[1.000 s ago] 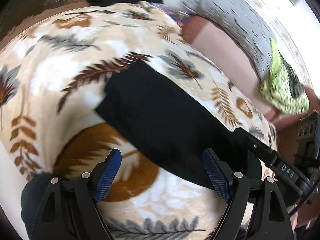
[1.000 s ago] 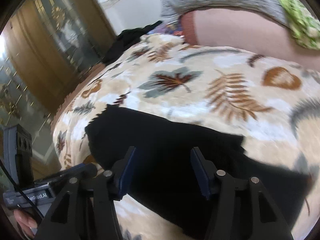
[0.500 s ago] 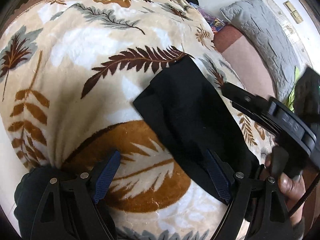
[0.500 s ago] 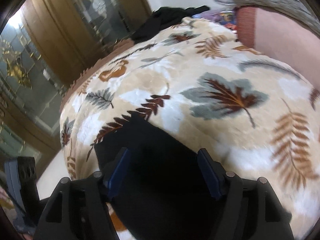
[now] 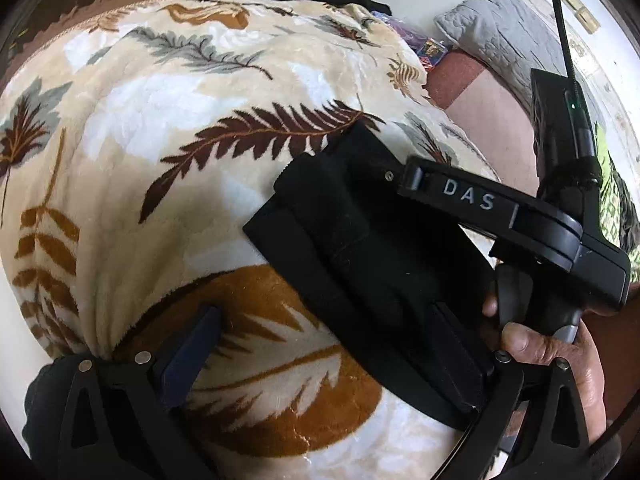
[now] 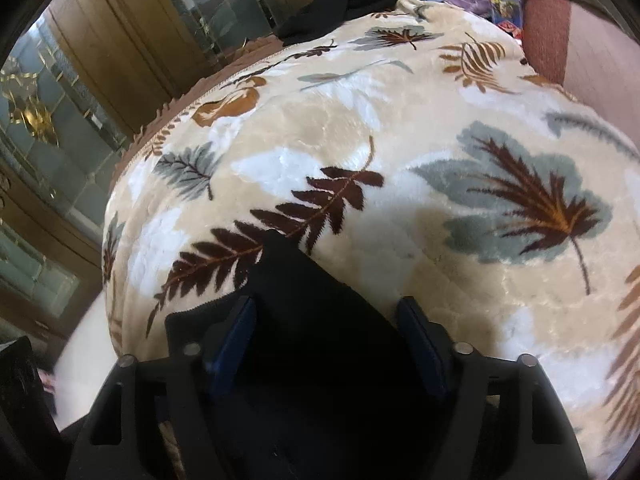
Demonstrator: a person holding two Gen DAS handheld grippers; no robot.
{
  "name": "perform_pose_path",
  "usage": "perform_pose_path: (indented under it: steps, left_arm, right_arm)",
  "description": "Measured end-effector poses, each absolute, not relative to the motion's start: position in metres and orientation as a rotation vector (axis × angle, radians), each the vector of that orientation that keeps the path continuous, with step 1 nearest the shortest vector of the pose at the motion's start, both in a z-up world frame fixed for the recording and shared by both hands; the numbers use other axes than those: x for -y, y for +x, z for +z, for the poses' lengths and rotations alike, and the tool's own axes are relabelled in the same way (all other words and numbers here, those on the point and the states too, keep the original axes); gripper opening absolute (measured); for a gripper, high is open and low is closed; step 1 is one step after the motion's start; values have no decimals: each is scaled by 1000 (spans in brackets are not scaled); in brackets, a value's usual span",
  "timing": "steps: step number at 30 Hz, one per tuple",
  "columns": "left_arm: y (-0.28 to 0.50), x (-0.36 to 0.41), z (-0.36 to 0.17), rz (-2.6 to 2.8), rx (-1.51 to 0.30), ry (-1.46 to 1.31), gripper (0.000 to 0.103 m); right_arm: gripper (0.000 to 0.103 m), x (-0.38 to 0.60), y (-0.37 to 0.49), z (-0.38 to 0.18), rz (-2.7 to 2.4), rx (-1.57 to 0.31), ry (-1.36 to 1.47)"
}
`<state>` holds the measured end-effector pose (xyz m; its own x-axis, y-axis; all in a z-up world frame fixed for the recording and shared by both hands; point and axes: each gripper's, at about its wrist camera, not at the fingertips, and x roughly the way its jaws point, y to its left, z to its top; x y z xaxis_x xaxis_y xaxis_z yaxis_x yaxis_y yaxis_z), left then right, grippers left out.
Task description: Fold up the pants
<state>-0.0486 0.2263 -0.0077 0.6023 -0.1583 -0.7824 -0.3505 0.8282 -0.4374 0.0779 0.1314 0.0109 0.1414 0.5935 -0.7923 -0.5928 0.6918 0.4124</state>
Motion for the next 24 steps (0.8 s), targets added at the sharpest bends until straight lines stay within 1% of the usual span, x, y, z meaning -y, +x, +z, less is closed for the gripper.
perform_pose_path:
  steps: [1, 2, 3, 5, 7, 12, 16, 19, 20, 22, 24]
  left_arm:
    - [-50, -226, -4, 118, -908, -588, 79]
    - [-49, -223, -1, 97, -900, -567, 36]
    - [-48, -220, 2, 58, -915, -544, 24]
    - [-51, -216, 13, 46, -879, -518, 22]
    - [-58, -207, 32, 21, -813, -468, 20]
    - [-83, -167, 80, -119, -664, -336, 18]
    - [-104, -112, 103, -288, -596, -215, 18]
    - [-113, -64, 101, -416, -611, -126, 18]
    - [-114, -51, 96, -451, -629, -103, 18]
    - [-115, -15, 76, -524, -673, -42, 18]
    - [-111, 11, 51, -556, -749, 11, 17]
  right_arm:
    - [41, -129, 77, 13, 861, -1141, 20]
    - [29, -124, 76, 18, 872, -1132, 52]
    - [26, -120, 75, 23, 877, -1123, 72]
    - [21, -108, 71, 39, 885, -1086, 111]
    - [19, -91, 66, 60, 885, -1030, 152]
    - [17, -10, 42, 119, 844, -858, 268]
    - [15, 72, 14, 144, 755, -774, 347]
    - [13, 127, -9, 141, 659, -753, 383]
    - [10, 145, -17, 136, 626, -753, 405]
    - [10, 185, -35, 116, 537, -780, 456]
    - [9, 217, -46, 85, 416, -848, 507]
